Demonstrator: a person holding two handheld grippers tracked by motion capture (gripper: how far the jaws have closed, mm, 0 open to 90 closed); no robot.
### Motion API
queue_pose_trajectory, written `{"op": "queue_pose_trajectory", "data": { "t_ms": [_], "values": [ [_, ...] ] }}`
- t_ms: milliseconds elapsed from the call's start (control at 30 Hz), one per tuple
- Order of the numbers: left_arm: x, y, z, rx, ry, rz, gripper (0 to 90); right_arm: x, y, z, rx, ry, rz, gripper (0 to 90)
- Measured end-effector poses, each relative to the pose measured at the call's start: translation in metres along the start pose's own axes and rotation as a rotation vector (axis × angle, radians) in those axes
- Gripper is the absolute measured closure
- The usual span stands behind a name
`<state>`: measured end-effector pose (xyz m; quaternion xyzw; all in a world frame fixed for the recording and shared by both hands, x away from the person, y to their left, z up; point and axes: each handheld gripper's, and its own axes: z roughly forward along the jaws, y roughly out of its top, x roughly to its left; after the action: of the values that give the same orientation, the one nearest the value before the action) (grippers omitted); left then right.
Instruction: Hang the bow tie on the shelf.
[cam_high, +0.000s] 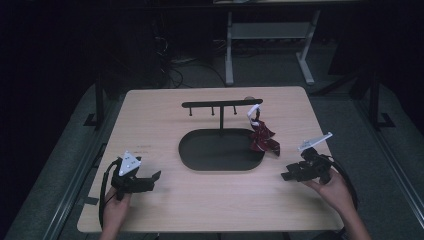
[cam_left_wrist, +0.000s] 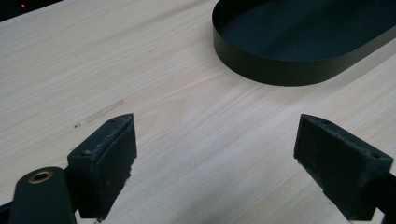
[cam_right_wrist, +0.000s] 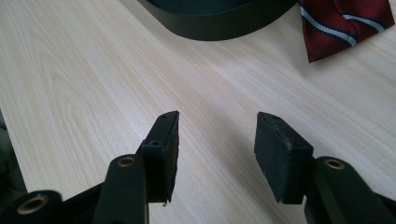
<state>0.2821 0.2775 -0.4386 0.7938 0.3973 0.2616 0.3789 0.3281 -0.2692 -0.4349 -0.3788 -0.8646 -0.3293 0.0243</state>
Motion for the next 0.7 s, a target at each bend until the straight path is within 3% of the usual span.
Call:
{"op": "queue_pose_trajectory", "data": {
  "t_ms": [500,700],
  "values": [
    [0.000,0.000,0.001,0.005,-0.003,0.002,13.1,0.005,-0.012,0.001,-0.017,-0.013,0.011,48.3],
    [0.000,0.000,0.002,0.003,-0.004,0.000,13.1,0.007,-0.019,0.002,-0.048,-0.013,0.023,46.8]
  ]
}}
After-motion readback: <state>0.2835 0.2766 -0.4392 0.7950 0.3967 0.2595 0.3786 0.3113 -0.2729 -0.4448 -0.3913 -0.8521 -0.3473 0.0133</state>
